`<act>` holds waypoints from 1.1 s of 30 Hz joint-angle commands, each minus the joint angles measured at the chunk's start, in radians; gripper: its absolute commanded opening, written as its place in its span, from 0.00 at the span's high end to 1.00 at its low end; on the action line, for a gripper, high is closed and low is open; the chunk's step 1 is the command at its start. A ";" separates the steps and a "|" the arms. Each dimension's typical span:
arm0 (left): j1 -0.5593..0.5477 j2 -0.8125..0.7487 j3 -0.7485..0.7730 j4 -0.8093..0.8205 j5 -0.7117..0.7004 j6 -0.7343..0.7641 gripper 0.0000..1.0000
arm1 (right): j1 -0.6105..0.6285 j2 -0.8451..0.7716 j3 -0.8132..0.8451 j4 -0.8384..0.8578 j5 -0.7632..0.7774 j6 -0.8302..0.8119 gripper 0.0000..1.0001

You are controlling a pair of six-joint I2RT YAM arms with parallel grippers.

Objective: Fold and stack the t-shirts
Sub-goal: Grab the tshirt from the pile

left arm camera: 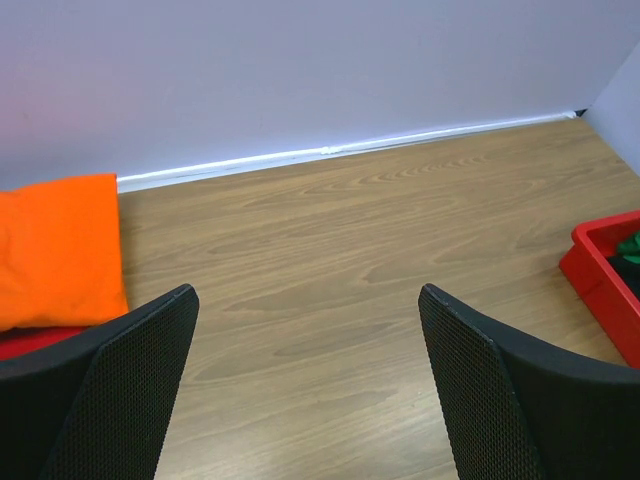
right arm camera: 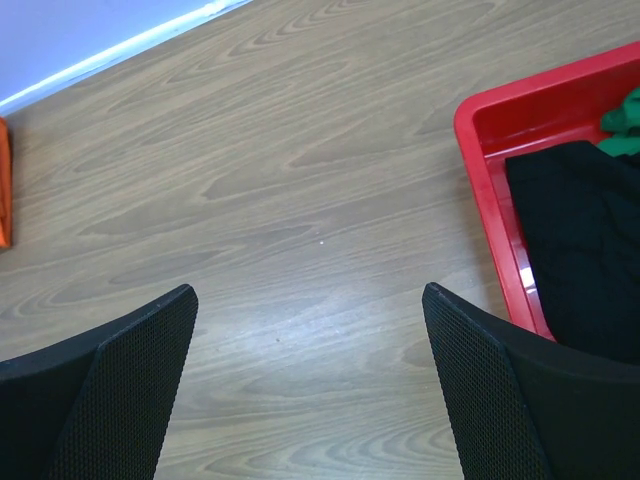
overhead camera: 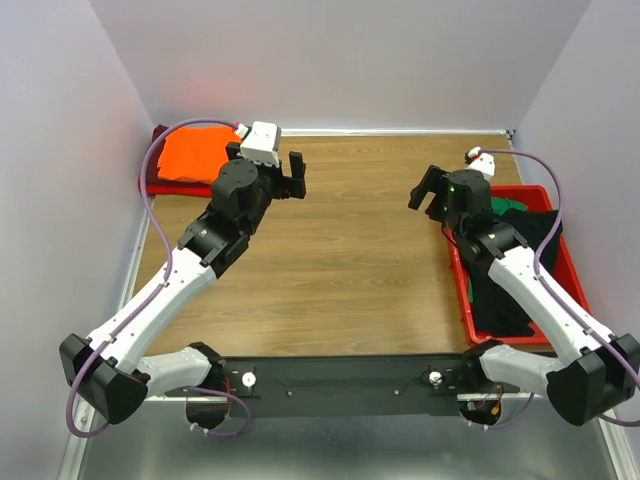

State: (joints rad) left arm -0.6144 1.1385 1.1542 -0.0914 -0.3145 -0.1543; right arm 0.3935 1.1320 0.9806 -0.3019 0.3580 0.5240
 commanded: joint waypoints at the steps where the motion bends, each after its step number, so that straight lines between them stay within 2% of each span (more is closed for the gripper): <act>1: 0.004 0.013 -0.008 0.025 -0.038 0.018 0.02 | 0.002 0.015 0.027 -0.022 0.065 0.025 0.00; 9: 0.004 0.013 -0.010 0.027 -0.046 0.022 0.02 | 0.002 0.045 0.050 -0.022 0.088 0.095 0.00; 16: 0.004 0.012 -0.011 0.027 -0.038 0.019 0.02 | 0.001 0.046 0.055 -0.063 0.206 0.208 0.00; 22: 0.004 0.010 -0.013 0.030 -0.021 0.010 0.02 | -0.030 0.158 0.124 -0.311 0.395 0.252 0.00; 23: 0.004 0.013 -0.011 0.030 -0.018 0.007 0.02 | -0.044 0.172 0.127 -0.336 0.404 0.257 0.00; 28: 0.004 0.017 -0.013 0.027 -0.008 0.005 0.02 | -0.295 0.265 0.138 -0.453 0.334 0.303 0.00; 33: 0.004 0.017 -0.011 0.028 -0.003 0.001 0.02 | -0.384 0.284 0.124 -0.459 0.401 0.292 0.00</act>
State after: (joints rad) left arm -0.6144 1.1507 1.1530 -0.0906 -0.3283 -0.1436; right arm 0.0330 1.4185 1.0958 -0.6910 0.6720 0.7891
